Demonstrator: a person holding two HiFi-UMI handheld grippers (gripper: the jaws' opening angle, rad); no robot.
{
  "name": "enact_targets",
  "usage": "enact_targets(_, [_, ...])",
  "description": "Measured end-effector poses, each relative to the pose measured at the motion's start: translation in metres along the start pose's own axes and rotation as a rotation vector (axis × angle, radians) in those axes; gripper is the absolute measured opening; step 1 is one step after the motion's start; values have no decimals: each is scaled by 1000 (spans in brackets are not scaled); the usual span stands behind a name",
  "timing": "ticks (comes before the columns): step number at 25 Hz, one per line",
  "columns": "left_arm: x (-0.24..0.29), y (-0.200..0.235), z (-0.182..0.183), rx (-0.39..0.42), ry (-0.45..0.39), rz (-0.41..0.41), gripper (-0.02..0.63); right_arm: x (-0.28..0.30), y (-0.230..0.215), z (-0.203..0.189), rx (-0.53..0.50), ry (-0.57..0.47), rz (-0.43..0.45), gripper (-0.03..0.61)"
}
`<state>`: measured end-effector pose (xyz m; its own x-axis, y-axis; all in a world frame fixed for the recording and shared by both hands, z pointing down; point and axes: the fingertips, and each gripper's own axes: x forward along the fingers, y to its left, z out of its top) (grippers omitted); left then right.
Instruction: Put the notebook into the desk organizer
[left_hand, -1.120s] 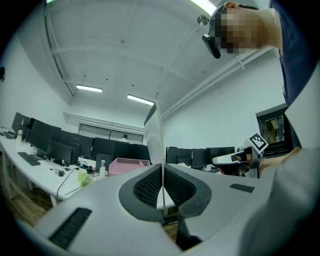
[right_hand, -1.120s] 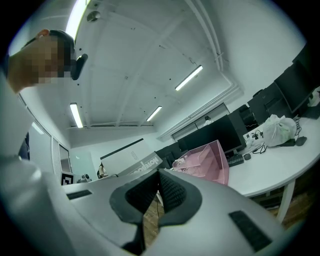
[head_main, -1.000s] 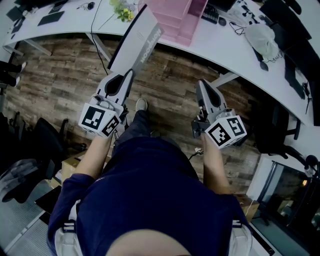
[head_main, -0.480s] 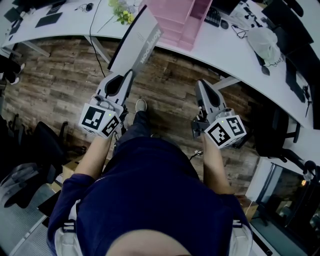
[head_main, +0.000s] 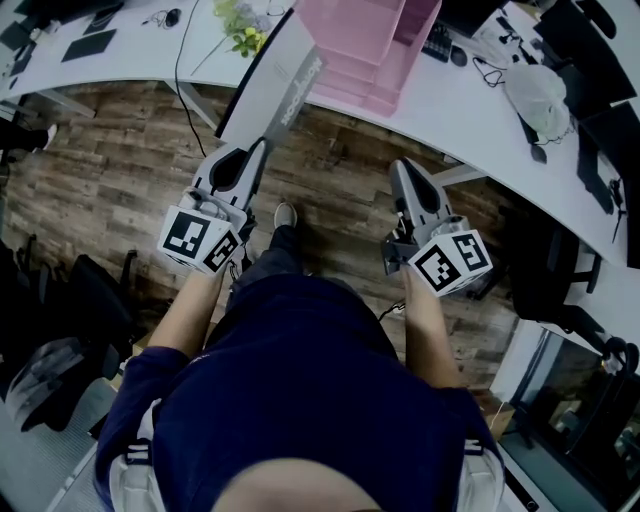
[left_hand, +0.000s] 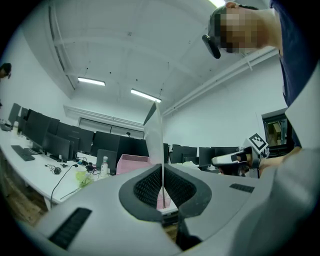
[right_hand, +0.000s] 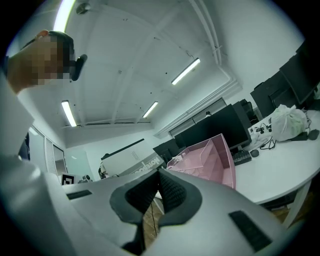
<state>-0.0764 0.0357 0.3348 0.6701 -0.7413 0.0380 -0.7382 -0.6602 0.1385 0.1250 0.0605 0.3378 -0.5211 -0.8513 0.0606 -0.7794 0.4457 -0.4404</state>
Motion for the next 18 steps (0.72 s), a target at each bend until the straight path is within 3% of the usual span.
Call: enact_targets(18, [65, 99, 5, -32, 19, -25, 35, 116, -23, 10, 11, 31, -21, 5])
